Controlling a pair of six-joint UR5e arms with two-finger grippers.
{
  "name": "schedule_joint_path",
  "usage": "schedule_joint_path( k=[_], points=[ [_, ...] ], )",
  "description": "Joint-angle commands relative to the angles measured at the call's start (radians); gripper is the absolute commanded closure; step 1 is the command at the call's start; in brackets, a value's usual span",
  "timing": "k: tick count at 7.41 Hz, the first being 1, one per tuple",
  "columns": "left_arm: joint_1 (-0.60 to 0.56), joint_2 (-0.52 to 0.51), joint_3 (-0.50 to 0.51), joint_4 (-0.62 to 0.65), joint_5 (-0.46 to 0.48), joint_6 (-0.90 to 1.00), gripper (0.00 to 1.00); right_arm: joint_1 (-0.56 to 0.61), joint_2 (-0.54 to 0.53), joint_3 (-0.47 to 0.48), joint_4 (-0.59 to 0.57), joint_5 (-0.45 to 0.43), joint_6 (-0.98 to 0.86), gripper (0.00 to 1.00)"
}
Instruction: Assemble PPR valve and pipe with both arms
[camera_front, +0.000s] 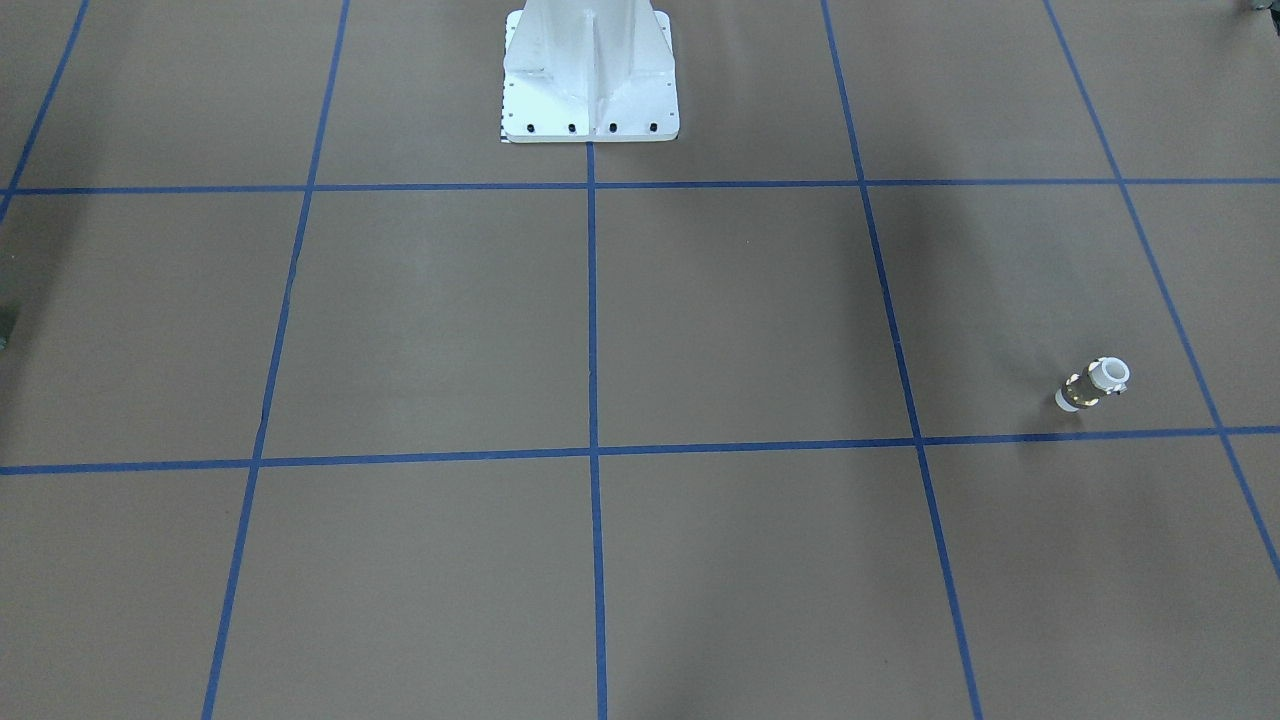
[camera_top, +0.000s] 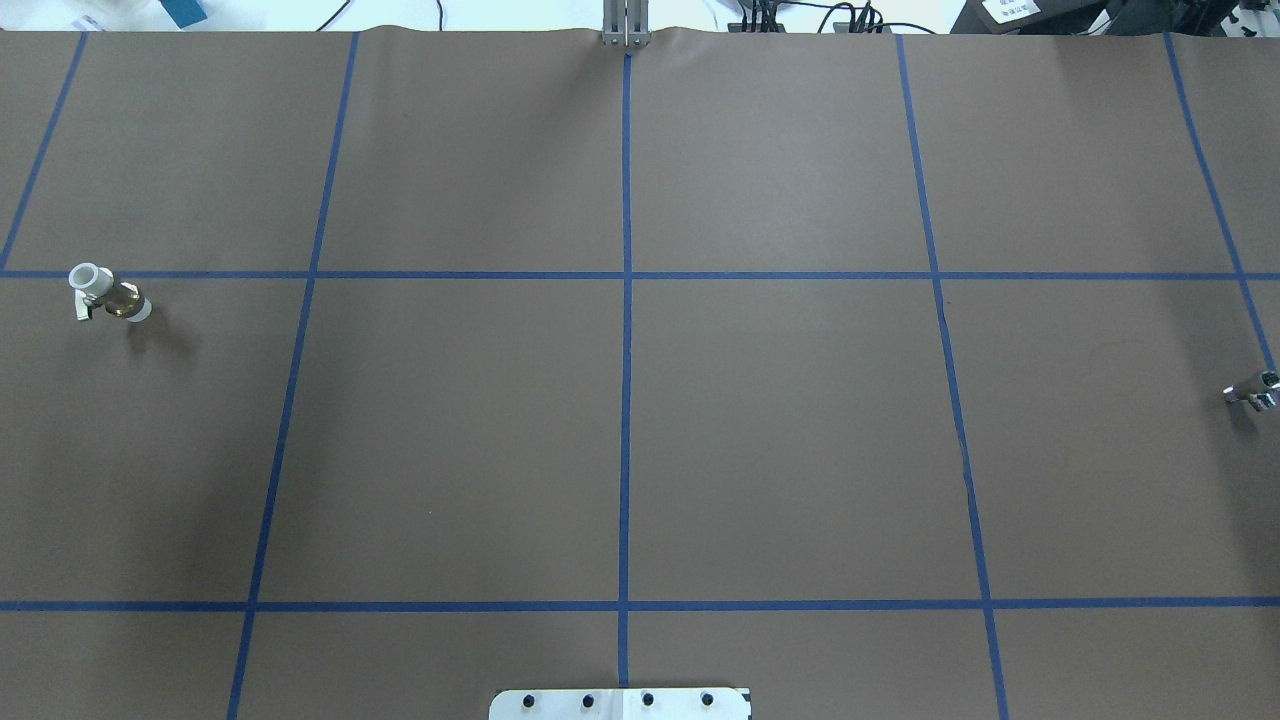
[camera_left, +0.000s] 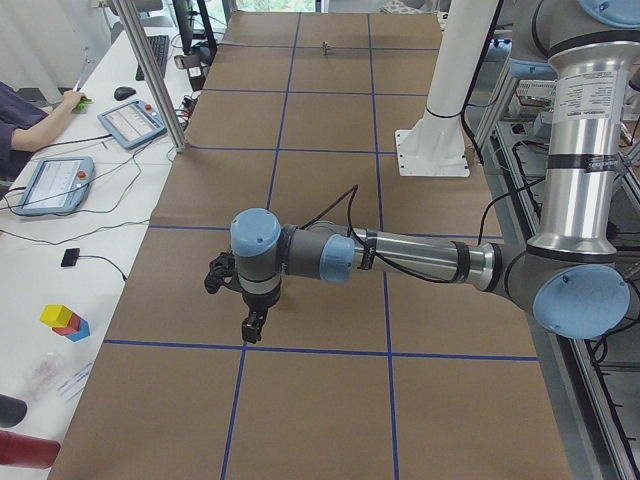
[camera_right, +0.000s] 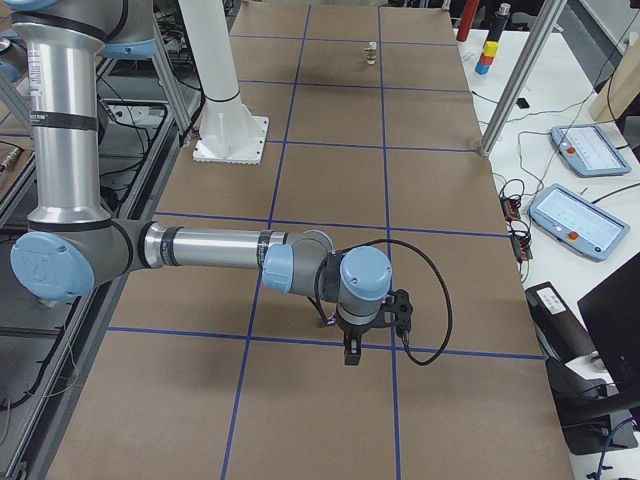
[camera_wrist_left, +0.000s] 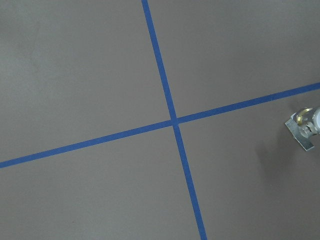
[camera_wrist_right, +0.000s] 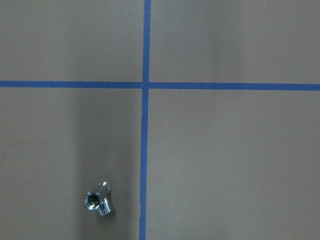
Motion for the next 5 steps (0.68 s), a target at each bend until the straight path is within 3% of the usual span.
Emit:
schedule_joint_path(
  k=[1,5],
  points=[
    [-0.002,0.0,-0.016,0.002,-0.003,0.001,0.0,0.0,-0.002,0.001,0.002,0.0,0.0,0.01],
    [0.061,0.003,-0.123,0.001,-0.006,-0.085,0.0,0.0,0.001,0.013,0.002,0.003,-0.003,0.01]
  ],
)
